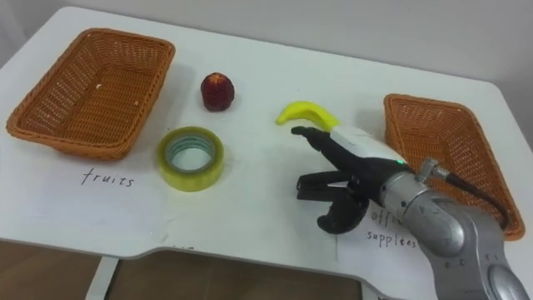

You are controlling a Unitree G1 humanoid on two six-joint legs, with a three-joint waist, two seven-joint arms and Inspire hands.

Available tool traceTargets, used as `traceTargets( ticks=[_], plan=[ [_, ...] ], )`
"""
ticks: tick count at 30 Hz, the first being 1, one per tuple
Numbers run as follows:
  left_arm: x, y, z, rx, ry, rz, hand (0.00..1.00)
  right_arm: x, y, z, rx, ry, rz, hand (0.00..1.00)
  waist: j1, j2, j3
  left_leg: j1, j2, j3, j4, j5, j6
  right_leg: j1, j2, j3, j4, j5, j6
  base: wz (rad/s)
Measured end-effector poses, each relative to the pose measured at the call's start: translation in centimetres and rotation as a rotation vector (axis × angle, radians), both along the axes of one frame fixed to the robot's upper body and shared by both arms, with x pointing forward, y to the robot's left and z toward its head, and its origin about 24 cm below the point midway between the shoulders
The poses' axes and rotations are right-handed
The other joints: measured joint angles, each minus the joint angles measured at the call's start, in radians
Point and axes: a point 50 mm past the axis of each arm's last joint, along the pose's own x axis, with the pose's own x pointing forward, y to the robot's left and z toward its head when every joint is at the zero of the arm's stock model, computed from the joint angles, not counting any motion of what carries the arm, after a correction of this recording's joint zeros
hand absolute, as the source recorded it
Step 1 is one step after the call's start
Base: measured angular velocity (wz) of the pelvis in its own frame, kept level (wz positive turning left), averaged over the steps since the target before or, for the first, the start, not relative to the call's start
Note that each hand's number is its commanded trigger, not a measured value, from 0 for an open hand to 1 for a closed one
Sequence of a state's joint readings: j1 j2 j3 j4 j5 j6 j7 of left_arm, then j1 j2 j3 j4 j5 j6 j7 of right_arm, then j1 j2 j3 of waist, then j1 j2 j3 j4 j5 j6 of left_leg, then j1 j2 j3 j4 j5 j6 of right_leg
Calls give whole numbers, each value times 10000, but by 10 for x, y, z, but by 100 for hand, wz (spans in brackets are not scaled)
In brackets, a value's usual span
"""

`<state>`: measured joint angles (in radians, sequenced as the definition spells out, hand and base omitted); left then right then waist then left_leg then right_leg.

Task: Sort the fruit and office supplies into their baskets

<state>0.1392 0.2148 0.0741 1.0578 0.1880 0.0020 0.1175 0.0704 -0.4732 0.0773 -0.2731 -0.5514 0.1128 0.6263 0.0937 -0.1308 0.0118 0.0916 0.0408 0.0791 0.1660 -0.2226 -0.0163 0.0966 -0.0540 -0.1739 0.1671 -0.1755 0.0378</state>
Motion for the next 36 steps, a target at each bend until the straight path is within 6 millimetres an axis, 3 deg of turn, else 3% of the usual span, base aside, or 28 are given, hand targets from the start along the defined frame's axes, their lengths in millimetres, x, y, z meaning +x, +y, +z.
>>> traceTargets(
  ticks=[16, 23, 28, 32, 36],
  plan=[
    [8, 1, 1, 4, 78, 67, 0, -1, -9, -10, -559, 1048, -555, 0, 207, -175, -42, -20, -1, -31, 6, 0, 0, -79, 10, 69, 5, 1, -1, 0],
    [2, 1, 0, -270, 52, 788, 0, -1, -6, -20, -1156, 1136, -949, 0, 189, -175, 20, 29, -3, -27, 9, -1, 1, 41, 11, 69, 5, 1, -2, 1],
    [2, 1, 0, -191, -12, 752, 0, -1, -6, -24, -1263, 1190, -1067, 0, 173, -92, 73, 18, -3, -28, 9, -1, 1, 44, 11, 62, 5, 1, -1, 0],
    [4, 1, 2, -127, -119, 607, 0, 0, -4, -25, -1418, 1040, -1150, 0, 199, 24, 24, 12, -4, -29, 6, -1, 1, 43, 11, 51, 5, 1, -1, 0],
    [6, 1, 4, -49, -355, 584, 0, 1, -1, -25, -1257, 746, -1309, 0, 203, 135, 34, 48, -11, -28, 5, 0, 1, 72, 6, 50, 5, 1, -1, 0]
  ],
)
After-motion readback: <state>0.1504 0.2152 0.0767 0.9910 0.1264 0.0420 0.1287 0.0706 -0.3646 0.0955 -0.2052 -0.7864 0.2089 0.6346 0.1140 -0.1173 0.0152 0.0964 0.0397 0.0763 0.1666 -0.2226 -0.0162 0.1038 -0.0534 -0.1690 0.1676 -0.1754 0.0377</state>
